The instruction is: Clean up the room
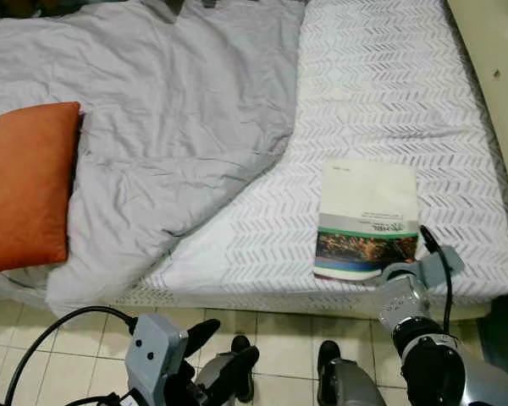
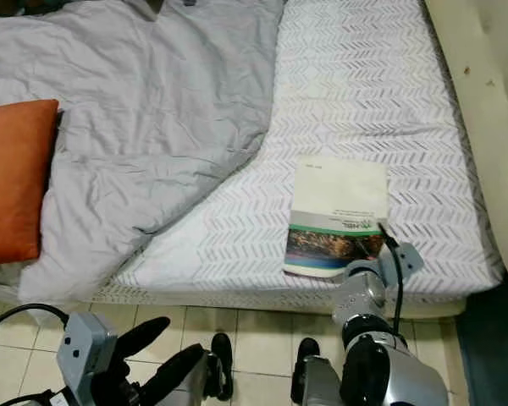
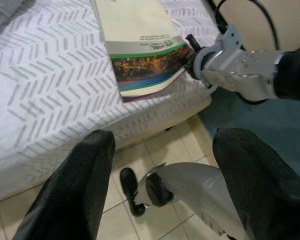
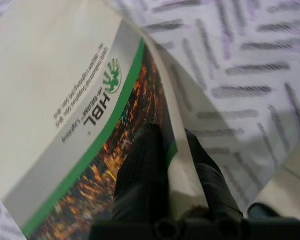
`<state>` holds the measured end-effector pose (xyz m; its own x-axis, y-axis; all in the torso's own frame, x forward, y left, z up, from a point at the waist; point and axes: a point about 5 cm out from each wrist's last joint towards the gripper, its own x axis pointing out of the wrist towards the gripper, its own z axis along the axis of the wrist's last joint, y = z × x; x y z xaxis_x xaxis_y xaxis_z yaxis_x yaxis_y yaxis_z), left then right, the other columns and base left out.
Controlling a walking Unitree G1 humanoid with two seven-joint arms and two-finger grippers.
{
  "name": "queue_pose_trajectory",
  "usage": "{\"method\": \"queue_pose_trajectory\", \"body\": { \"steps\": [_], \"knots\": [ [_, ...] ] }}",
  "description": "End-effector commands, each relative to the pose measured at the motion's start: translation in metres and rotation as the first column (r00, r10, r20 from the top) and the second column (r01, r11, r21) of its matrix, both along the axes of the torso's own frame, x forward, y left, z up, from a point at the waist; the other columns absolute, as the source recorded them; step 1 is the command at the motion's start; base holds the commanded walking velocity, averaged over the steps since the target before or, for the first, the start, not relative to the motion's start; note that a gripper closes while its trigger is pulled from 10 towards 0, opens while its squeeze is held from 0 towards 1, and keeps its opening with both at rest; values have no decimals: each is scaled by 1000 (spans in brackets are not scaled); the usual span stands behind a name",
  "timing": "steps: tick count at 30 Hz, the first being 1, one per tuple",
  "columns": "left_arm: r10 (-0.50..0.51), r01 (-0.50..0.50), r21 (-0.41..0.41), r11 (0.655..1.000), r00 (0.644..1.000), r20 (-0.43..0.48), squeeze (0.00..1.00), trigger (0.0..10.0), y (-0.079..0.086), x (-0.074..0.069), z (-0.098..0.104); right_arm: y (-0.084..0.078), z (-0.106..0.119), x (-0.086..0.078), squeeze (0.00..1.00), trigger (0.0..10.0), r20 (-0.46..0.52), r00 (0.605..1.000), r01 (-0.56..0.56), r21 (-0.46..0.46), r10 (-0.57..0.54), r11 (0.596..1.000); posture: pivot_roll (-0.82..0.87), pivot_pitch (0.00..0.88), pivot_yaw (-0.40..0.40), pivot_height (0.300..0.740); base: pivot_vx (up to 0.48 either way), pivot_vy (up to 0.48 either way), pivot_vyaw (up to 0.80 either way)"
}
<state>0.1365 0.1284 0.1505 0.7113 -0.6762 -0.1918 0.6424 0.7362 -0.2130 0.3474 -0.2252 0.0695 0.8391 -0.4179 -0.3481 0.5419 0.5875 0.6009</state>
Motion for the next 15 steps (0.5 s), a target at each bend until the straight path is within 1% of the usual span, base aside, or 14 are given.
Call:
{"method": "queue_pose_trajectory", "body": {
  "steps": [1,5,6,7,8,9,12,14,15],
  "knots": [
    [19,-18,21,1000,1000,-23,0,10000,2,-5,-5,12,-15,-5,0,0,-92,991,-98,-27,96,995,266,489,155,740,0,0,0],
    [22,-22,17,1000,999,-26,0,10000,1,-5,-6,11,-15,-5,0,0,-96,989,-114,-37,110,993,258,495,147,740,0,0,0],
    [23,-23,15,1000,999,-27,0,10000,0,-5,-6,11,-14,-4,0,0,-104,987,-132,-60,125,989,256,496,145,740,0,0,0],
    [23,-23,15,1000,999,-27,0,10000,0,-5,-6,11,-14,-4,0,0,-104,987,-132,-60,125,989,256,496,145,740,0,0,0],
    [23,-23,12,1000,999,-26,0,10000,-1,-5,-7,11,-12,-3,0,0,-109,984,-151,-86,141,985,258,496,142,740,0,0,0],
    [23,-23,12,1000,999,-26,0,10000,-1,-5,-7,11,-12,-3,0,0,-109,984,-151,-86,141,985,258,496,142,740,0,0,0],
    [21,-21,11,1000,1000,-23,0,10000,-3,-5,-8,10,-11,-2,0,0,-129,976,-193,-132,176,972,255,494,137,740,0,0,0],
    [17,-17,12,1000,1000,-26,0,10000,-3,-7,-9,11,-9,-1,0,0,-144,965,-244,-177,221,953,250,497,132,740,0,0,0],
    [17,-17,12,1000,1000,-26,0,10000,-3,-7,-9,11,-9,-1,0,0,-144,965,-244,-177,221,953,250,497,132,740,0,0,0]
  ]
}}
